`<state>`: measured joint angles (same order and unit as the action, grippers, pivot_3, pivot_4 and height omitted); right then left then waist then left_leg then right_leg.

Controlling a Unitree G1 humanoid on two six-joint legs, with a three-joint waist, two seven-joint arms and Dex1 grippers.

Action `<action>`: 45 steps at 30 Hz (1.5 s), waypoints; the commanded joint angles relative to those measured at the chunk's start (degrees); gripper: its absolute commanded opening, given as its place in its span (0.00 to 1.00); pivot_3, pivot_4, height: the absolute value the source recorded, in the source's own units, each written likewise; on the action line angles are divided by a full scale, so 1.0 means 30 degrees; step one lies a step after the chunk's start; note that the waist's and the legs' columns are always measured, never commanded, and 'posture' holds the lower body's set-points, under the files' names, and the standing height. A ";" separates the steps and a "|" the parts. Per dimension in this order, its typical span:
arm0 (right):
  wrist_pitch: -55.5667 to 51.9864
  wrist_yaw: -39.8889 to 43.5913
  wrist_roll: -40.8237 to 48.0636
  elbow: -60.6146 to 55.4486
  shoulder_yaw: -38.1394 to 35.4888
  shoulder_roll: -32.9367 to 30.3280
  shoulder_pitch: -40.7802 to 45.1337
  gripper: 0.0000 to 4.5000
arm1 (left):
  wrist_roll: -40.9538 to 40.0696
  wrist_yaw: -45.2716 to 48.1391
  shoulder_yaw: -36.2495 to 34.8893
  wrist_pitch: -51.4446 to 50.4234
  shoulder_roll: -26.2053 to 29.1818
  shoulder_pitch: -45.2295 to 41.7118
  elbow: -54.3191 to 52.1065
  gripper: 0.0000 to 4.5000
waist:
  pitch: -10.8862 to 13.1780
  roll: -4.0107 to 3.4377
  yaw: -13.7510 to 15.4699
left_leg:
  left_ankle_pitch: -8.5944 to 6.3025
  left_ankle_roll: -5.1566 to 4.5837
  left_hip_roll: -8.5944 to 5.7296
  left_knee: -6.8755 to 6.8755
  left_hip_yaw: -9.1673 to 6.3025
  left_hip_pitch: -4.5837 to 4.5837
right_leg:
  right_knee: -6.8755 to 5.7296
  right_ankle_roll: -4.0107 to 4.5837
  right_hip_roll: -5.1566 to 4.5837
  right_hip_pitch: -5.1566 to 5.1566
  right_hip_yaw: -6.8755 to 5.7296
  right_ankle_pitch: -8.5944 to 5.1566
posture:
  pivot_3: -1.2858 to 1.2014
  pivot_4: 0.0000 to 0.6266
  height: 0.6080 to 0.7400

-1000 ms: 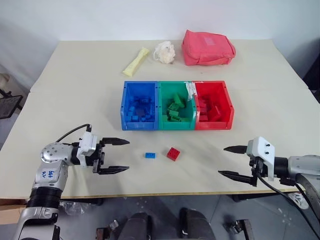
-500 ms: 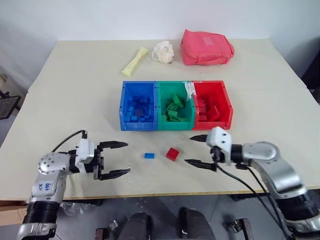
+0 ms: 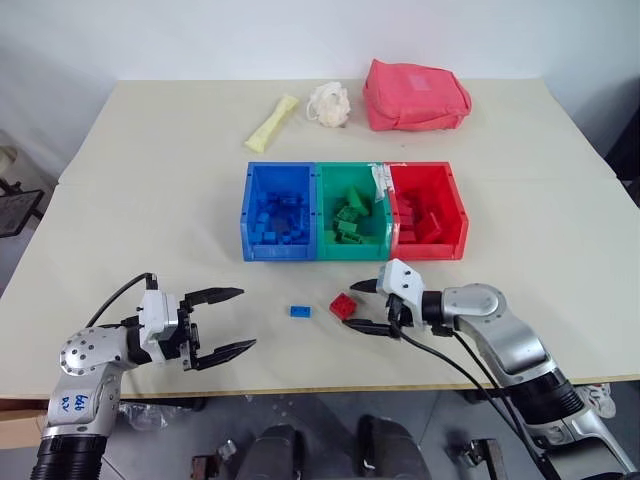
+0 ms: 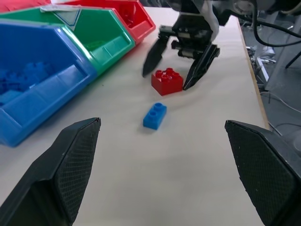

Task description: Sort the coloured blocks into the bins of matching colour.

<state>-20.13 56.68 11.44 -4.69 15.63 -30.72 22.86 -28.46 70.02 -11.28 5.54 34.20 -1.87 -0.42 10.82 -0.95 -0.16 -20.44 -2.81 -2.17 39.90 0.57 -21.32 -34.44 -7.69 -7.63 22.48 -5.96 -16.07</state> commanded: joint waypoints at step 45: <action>-0.1189 -0.2665 0.1358 0.0783 -0.7369 -0.3868 0.2824 0.99 | 0.0204 -0.2815 0.2032 -0.0119 -0.3507 -0.6335 0.1676 1.00 | 0.0001 0.0001 0.0106 | 0.0016 -0.0028 -0.0007 -0.0004 0.0091 0.0001 | -0.0007 -0.0014 0.0022 0.0008 -0.0075 0.0007 | 0.52 0.24 1.00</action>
<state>-23.88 47.24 14.18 0.83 -5.23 -40.95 31.90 -27.42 61.67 -4.62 4.79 23.53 -21.05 5.37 10.82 -0.94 0.16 -20.40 -2.90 -2.20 39.89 0.84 -21.32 -34.45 -7.73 -7.57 22.49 -6.18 -16.04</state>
